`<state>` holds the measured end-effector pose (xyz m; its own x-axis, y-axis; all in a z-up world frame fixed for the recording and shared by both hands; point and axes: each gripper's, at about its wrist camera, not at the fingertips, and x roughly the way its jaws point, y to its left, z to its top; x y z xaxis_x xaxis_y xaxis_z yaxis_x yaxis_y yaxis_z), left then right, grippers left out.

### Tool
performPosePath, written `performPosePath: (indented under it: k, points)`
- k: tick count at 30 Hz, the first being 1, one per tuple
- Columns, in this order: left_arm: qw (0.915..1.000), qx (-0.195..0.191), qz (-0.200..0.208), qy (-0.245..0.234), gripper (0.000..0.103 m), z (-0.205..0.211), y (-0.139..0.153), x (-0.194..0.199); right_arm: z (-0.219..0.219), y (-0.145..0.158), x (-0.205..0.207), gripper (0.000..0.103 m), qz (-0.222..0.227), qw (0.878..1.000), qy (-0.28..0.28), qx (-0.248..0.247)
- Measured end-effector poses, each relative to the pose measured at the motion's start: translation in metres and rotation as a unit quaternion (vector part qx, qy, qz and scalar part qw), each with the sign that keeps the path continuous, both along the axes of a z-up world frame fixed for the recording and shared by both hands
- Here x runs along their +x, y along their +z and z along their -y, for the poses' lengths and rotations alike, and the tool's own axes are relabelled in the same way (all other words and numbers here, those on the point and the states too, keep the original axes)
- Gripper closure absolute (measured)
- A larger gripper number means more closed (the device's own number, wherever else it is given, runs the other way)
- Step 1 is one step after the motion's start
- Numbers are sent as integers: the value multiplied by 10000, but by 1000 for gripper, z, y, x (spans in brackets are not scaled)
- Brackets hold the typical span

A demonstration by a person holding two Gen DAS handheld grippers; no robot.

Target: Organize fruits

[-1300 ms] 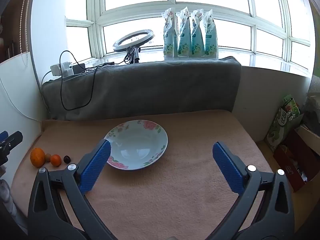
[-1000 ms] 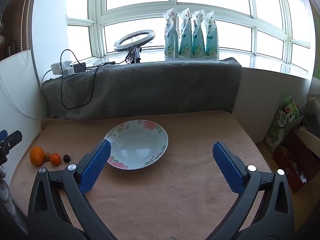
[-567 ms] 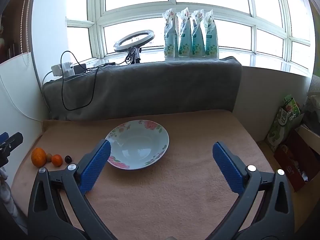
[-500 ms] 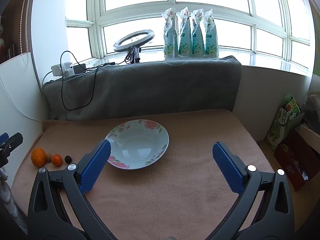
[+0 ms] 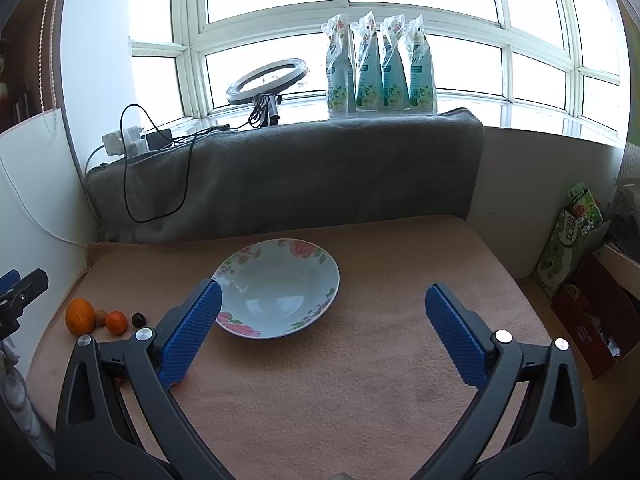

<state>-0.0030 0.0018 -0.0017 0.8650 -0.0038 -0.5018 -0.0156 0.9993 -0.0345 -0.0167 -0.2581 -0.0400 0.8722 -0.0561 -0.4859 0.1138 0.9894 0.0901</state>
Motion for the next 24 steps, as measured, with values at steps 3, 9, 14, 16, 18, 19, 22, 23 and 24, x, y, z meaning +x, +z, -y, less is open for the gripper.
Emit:
performPosePath:
  k: [3, 9, 14, 16, 18, 19, 22, 23, 24]
  points:
    - [10000, -4, -7, -10, 0, 0, 0, 1, 1, -1, 1, 0, -6, 10000, -1, 19]
    - [10000, -5, -4, -10, 0, 1, 0, 1, 0, -1, 1, 0, -23, 10000, 1, 31]
    - [10000, -7, -5, -10, 0, 1, 1, 1, 0, -2, 1, 0, -34, 10000, -5, 34]
    - [10000, -11, -3, -14, 0, 1, 0, 1, -2, -2, 2, 0, -39, 10000, 8, 46]
    - [10000, -7, -5, -13, 0, 1, 0, 1, -2, -3, 2, 0, -37, 10000, 1, 40]
    - [10000, -12, -2, -22, 0, 1, 0, 0, -2, -3, 3, 0, -37, 10000, 3, 43]
    - [10000, -12, -3, -31, 0, 2, 0, 0, -4, -3, 3, 0, -36, 10000, 13, 50]
    - [10000, -17, -9, -28, 0, 2, 0, 1, -4, -3, 3, 0, -37, 10000, 11, 50]
    - [10000, -29, -16, -32, 0, 2, 1, 1, -4, -4, 3, 0, -38, 10000, 15, 56]
